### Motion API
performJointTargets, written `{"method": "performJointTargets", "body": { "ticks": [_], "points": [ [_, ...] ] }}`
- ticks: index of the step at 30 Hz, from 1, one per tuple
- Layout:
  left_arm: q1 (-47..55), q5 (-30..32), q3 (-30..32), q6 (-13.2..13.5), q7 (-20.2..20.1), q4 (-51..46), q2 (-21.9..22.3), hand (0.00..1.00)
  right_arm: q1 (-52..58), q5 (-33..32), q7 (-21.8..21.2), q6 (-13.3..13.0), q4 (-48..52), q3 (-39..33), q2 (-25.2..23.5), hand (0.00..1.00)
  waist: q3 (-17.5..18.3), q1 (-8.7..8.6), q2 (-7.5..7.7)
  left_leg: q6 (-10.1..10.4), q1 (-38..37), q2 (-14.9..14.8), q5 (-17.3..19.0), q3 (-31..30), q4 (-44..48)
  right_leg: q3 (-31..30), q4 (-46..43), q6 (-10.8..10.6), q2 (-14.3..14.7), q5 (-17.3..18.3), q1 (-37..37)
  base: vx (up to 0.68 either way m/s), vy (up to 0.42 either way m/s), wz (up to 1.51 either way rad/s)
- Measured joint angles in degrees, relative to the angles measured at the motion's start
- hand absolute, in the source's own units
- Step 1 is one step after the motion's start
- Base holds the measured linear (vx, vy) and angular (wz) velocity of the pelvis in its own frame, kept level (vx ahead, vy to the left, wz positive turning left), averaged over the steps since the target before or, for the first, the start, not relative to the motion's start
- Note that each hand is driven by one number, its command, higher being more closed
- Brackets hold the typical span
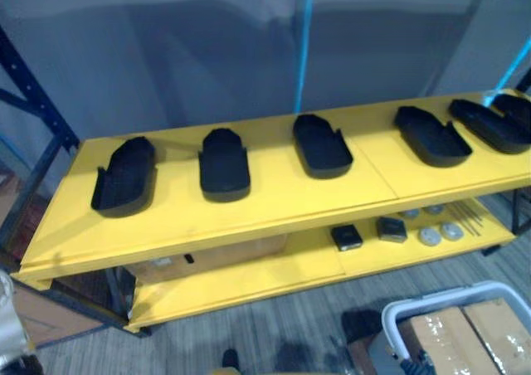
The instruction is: Walk over and take plastic housings, then place them on the shelf
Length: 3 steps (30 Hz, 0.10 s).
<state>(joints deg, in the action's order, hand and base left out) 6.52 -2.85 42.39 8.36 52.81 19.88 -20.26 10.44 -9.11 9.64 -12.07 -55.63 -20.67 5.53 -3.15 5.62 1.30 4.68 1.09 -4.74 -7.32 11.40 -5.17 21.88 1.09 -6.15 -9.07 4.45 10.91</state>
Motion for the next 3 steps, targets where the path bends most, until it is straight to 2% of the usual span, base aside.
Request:
{"method": "performJointTargets", "body": {
  "ticks": [2,3],
  "points": [
    [3.3,-6.1,-5.2,-0.7,-2.8,13.1,7.3,0.0,-1.0,-1.2,-0.9,0.1,-0.4,-0.1,-1.1,0.0,-0.4,-0.03,1.51,-0.4,-0.3,0.5,0.3,-0.1,0.0,0.3,-0.6,-0.1,-0.9,0.6,0.2,0.07,0.003,0.06],
    [3.8,-6.3,-5.9,-0.7,-3.0,15.8,9.7,0.0,-1.8,-1.3,-1.0,0.1,-0.5,0.0,-1.5,0.0,-0.6,-0.04,2.0,-0.5,-0.4,0.6,0.4,-0.1,0.0,0.3,-0.7,-0.1,-1.0,0.7,0.3,0.05,-0.006,0.02]
  ]
}}
